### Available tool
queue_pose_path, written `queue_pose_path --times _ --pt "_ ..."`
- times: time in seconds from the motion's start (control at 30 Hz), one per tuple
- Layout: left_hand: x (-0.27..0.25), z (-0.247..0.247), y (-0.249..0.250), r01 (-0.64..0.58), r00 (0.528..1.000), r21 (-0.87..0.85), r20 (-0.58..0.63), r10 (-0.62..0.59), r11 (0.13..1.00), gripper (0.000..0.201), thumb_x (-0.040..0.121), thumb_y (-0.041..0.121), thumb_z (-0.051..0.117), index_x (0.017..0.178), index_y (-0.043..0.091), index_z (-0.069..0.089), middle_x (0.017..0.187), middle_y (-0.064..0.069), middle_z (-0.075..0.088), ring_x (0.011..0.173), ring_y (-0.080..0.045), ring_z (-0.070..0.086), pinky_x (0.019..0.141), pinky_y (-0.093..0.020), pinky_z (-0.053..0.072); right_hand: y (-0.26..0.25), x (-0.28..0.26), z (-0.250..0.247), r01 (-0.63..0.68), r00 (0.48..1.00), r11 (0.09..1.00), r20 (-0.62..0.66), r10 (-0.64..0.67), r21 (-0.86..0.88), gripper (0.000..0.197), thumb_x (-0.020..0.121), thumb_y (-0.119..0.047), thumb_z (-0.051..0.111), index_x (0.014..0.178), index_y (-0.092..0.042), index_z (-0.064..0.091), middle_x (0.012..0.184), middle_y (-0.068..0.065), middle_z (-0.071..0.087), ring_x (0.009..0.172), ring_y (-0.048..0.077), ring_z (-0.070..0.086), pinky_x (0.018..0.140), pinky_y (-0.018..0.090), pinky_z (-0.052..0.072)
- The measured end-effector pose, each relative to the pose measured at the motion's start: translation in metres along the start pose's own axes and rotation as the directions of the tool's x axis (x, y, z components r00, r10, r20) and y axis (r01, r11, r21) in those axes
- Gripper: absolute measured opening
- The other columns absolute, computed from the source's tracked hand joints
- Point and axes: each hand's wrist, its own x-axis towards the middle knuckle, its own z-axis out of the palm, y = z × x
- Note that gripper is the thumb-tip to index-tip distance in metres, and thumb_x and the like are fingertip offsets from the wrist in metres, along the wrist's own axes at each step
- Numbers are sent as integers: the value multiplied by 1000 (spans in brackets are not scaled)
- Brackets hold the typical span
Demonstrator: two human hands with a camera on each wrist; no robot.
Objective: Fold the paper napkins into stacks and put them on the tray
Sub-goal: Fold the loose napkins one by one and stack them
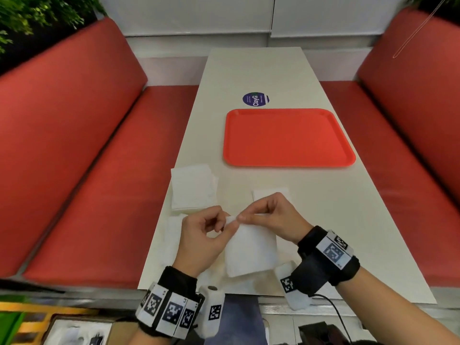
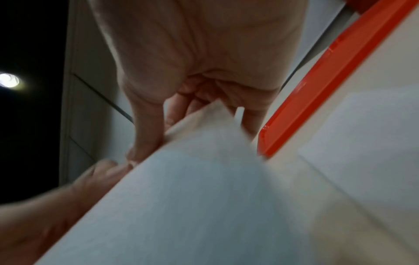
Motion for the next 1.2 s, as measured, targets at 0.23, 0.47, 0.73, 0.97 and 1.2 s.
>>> queue_pose_path --times 0.23,0.47,0.73,0.97,1.2 --pt "-13 -49 -18 144 971 -18 -192 -145 989 37 78 -9 73 64 5 42 60 1 44 58 -8 45 61 -14 43 6 22 24 -70 996 997 57 69 14 25 80 -5 77 105 -5 73 81 29 70 73 26 67 67 30 55" --pt "-11 -84 -38 276 921 196 -334 -201 941 25 78 5 78 90 14 58 79 -3 68 69 -12 64 62 -19 54 20 51 78 -138 990 988 -7 138 -69 52 73 1 81 102 -15 41 66 8 61 48 8 59 46 27 52" --pt "-3 -81 -75 382 889 375 -399 -225 844 32 73 12 84 92 12 59 84 -5 62 68 -16 56 59 -15 47 33 60 103 -279 960 910 -117 255 -308 63 76 -19 82 115 -19 33 86 11 60 60 25 61 57 39 57" --pt "-13 -84 -85 561 827 498 -350 -439 661 42 92 48 56 91 8 67 104 -15 64 109 -36 56 86 -39 42 35 47 87 -384 918 688 -179 353 -616 50 84 -62 60 94 -13 55 94 7 63 87 27 64 70 33 49" --pt "-7 -65 -70 497 865 467 -203 -458 732 22 100 31 48 94 14 61 109 -7 60 112 -28 55 85 -33 40 32 55 92 -345 928 691 -123 351 -635 47 86 -58 61 89 -12 53 95 8 63 86 26 60 68 31 44"
